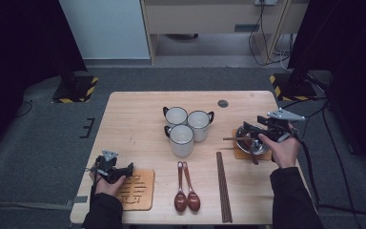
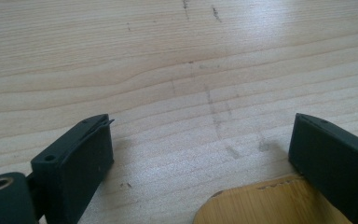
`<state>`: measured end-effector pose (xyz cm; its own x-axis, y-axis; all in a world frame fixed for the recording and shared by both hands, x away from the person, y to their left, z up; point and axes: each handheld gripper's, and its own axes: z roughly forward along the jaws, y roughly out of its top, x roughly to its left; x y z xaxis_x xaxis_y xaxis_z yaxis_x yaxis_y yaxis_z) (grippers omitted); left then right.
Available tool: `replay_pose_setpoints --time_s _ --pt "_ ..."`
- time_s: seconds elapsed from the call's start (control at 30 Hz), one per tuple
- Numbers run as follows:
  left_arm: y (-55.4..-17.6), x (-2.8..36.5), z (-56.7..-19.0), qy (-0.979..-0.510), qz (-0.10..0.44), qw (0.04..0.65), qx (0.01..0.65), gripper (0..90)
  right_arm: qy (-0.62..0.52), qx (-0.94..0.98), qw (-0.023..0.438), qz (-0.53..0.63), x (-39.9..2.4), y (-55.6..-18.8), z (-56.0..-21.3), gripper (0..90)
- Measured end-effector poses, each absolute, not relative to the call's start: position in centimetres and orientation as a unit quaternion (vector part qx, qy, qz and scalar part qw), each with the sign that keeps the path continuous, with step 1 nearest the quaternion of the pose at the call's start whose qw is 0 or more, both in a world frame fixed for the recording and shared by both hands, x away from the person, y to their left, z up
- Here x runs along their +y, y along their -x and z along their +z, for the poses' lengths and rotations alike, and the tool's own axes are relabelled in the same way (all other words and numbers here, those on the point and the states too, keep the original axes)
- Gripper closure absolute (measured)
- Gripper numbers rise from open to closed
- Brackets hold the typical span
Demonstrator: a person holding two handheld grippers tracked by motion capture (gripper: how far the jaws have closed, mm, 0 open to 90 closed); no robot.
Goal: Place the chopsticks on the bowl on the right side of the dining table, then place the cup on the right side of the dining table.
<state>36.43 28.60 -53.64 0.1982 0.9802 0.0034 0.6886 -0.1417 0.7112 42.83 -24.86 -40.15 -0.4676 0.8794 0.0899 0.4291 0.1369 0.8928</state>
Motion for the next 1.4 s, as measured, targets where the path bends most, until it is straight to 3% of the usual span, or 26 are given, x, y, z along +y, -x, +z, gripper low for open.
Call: replay_pose_setpoints --time_s 0.87,1.4 --pt "-36.4 28.6 -53.6 -0.715 0.245 0.297 0.584 5.3 -0.444 0.719 0.225 0.486 -19.6 -45.9 -36.0 32.5" --pt "-36.4 28.6 -53.6 -0.715 0.245 0.297 0.584 5.3 -0.434 0.726 0.223 0.485 -16.4 -47.5 -35.4 32.5"
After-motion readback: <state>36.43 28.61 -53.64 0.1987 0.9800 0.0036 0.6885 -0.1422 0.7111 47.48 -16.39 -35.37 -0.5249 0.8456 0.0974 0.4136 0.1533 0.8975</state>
